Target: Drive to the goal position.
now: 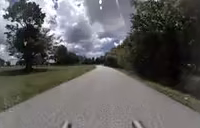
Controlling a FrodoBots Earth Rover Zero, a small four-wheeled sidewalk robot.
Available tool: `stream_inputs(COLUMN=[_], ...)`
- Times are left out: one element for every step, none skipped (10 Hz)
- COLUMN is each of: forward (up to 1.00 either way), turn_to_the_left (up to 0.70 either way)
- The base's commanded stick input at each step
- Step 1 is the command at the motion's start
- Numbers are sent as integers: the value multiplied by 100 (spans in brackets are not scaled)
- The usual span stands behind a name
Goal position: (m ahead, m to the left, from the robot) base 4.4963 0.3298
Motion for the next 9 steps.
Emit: stream_inputs(forward=[70,70,70,70,70,70,70,70,70], turn_to_the_left=[3,4,4,4,4,4,4,4,4])
